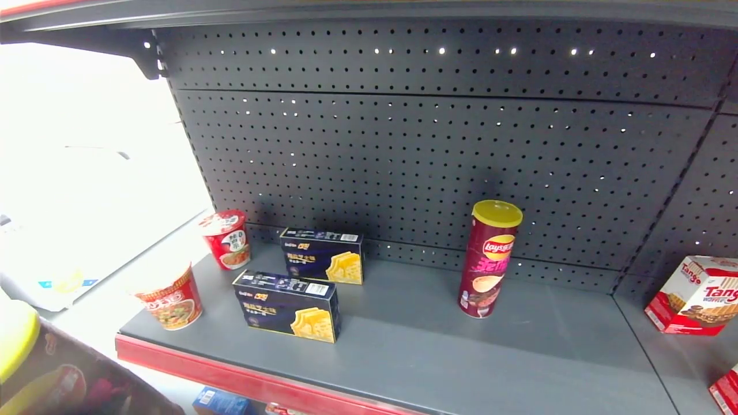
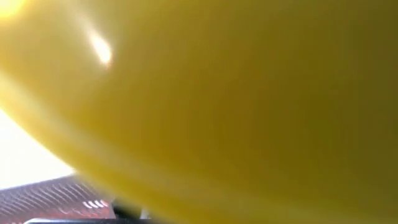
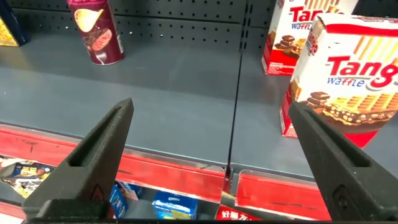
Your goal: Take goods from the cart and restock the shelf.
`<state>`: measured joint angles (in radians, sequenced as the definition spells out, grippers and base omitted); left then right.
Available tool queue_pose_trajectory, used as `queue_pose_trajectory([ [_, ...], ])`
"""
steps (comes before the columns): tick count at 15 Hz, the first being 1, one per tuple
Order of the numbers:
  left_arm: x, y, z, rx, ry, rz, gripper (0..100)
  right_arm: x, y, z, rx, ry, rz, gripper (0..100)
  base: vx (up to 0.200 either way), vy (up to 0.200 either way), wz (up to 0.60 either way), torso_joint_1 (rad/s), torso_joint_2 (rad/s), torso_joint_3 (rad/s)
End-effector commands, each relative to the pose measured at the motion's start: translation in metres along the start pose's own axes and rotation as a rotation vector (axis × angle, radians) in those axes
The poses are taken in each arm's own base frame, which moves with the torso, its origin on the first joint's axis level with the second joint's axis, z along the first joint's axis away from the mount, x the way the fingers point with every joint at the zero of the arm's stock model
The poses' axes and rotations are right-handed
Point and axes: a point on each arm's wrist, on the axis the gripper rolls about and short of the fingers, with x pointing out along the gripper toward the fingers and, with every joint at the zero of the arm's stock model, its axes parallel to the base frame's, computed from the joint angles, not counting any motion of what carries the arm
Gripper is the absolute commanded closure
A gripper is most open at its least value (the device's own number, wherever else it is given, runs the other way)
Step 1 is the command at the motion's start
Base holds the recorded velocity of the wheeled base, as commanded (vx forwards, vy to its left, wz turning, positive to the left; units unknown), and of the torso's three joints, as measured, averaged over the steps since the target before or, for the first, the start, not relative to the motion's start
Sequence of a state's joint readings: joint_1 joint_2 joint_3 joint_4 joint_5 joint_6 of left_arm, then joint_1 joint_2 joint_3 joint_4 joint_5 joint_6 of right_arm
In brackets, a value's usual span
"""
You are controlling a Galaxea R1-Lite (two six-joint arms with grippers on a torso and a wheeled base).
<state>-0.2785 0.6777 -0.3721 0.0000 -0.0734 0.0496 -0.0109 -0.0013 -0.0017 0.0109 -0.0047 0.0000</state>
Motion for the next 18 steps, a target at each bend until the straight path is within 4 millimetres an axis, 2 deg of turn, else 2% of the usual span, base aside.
queue_pose_trajectory([
  [1,0.006,0.001,0.013,0.048,0.017,0.005,100,0.0,0.0,0.0,0.0,0.001,0.0,0,0.0,0.0,0.0,0.0,0.0,0.0],
  [4,0.009,0.003,0.02,0.052,0.016,0.036,100,0.0,0.0,0.0,-0.006,0.003,0.005,0,0.0,0.0,0.0,0.0,0.0,0.0],
  [8,0.01,0.005,0.014,0.048,0.05,0.141,100,0.0,0.0,0.0,-0.002,0.001,0.003,0,0.0,0.0,0.0,0.0,0.0,0.0],
  [10,0.008,0.006,0.003,0.045,0.072,0.185,100,0.0,0.0,0.0,-0.005,0.001,0.008,0,0.0,0.0,0.0,0.0,0.0,0.0],
  [11,-0.001,0.006,-0.008,0.049,0.062,0.258,100,0.0,0.0,0.0,0.0,0.001,0.006,0,0.0,0.0,0.0,0.0,0.0,0.0],
  [14,-0.025,0.006,-0.02,0.064,0.049,0.368,100,0.0,0.001,0.0,-0.014,0.0,0.026,0,0.0,0.0,0.0,0.0,0.0,0.0],
  [15,-0.03,0.005,-0.02,0.072,0.049,0.369,100,-0.011,0.001,0.03,-0.038,-0.108,0.086,0,0.0,0.0,0.0,0.0,0.0,0.0],
  [16,-0.034,0.005,-0.019,0.071,0.059,0.373,100,-0.015,0.001,0.088,-0.031,-0.136,0.155,0,0.0,0.0,0.0,0.0,0.0,0.0],
  [17,-0.035,0.005,-0.019,0.074,0.069,0.376,100,0.006,0.001,0.074,-0.041,0.019,0.1,0,0.0,0.0,0.0,0.0,0.0,0.0],
  [18,-0.036,0.005,-0.014,0.07,0.052,0.379,100,0.007,0.002,0.068,-0.077,-0.014,0.129,0,0.0,0.0,0.0,0.0,0.0,0.0],
])
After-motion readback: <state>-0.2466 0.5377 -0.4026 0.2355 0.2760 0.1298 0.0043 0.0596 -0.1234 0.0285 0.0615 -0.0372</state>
